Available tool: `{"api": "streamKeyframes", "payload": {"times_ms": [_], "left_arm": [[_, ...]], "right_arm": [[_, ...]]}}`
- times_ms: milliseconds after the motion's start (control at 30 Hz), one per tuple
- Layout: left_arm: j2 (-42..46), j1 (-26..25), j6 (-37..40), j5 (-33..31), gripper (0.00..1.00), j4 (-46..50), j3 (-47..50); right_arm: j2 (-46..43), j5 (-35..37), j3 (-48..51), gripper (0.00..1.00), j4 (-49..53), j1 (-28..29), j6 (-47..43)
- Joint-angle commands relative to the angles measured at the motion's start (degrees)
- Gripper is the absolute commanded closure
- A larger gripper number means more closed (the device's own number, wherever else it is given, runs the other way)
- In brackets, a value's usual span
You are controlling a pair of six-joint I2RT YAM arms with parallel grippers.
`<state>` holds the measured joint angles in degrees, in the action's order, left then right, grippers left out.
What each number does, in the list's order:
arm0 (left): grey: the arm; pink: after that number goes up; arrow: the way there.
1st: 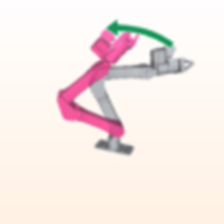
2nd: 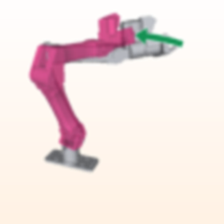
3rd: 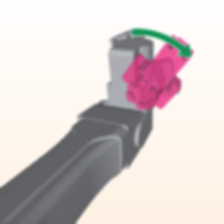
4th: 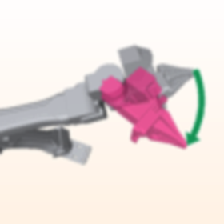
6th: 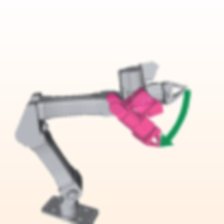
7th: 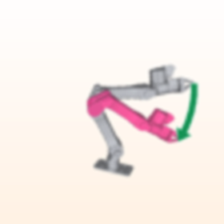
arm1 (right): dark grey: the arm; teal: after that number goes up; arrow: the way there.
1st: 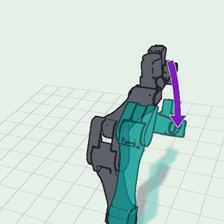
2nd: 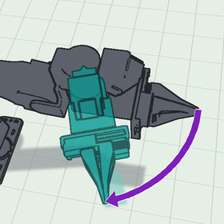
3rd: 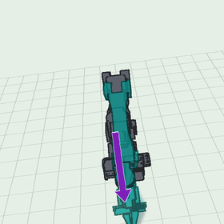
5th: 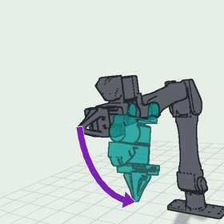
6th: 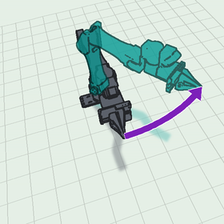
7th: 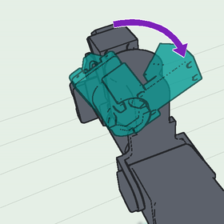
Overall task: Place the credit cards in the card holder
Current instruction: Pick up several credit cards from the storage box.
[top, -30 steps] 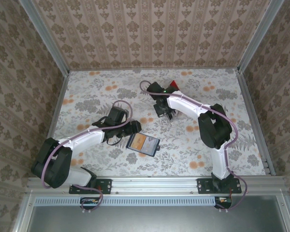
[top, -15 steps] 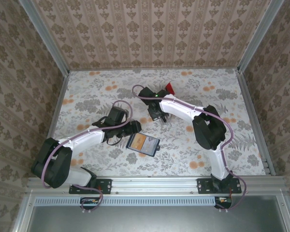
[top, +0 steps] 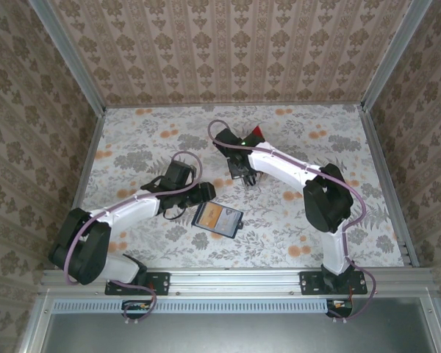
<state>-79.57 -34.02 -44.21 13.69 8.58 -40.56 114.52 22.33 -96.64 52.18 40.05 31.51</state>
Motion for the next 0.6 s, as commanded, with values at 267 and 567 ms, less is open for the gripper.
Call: {"api": "streamKeyframes", "payload": {"times_ms": [267,567], "left_arm": [[1.12,0.09,-1.06,-0.07,0.22,1.79,-0.84],[2.0,0.26,-1.5,0.52,0.22,2.72,-1.72]], "right_arm": [[-0.9,1.42,-6.26,1.0,8.13,2.65,16.31],[-4.24,-3.41,-4.78,1.0,8.06,3.18,22.69]]}}
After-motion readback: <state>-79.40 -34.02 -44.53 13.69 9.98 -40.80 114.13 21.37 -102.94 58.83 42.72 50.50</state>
